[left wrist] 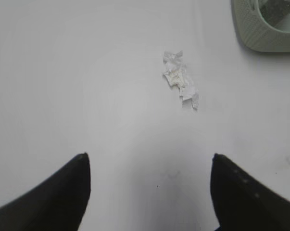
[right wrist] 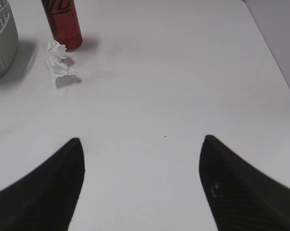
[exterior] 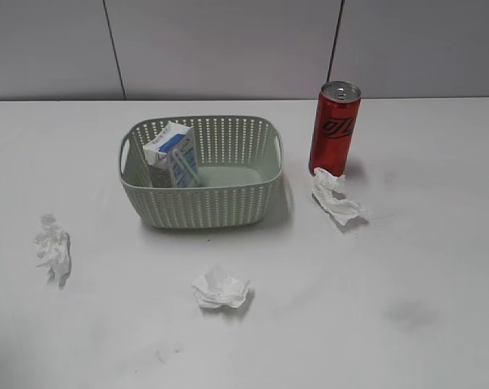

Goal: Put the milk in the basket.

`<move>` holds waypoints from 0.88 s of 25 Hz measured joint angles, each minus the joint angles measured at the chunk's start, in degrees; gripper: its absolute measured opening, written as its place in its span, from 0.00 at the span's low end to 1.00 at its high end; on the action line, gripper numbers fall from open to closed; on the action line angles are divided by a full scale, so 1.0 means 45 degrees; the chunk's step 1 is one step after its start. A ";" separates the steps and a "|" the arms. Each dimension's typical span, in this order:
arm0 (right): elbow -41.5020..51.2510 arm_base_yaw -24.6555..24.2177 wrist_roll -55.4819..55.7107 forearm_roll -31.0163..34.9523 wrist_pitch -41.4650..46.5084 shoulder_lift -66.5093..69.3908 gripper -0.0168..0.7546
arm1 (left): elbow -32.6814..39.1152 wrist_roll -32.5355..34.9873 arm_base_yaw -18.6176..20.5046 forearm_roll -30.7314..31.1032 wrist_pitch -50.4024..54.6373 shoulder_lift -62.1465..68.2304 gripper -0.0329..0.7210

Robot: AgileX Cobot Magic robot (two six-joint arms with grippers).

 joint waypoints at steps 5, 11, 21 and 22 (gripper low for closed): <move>0.0000 0.0000 0.0012 0.0000 0.0000 0.0000 0.79 | 0.1605 -0.0200 0.0000 0.0000 0.0042 -0.3048 0.82; 0.0000 0.0000 0.0003 0.0000 0.0000 0.0000 0.79 | 0.3192 -0.0200 0.0000 0.0000 0.0071 -0.6704 0.82; 0.0000 0.0000 -0.0003 0.0000 0.0000 0.0000 0.79 | 0.4647 0.0060 0.0000 0.0050 -0.0421 -0.8955 0.82; 0.0000 0.0000 -0.0003 0.0000 0.0000 0.0000 0.79 | 0.4664 0.0143 0.0000 0.0050 -0.0421 -0.8955 0.82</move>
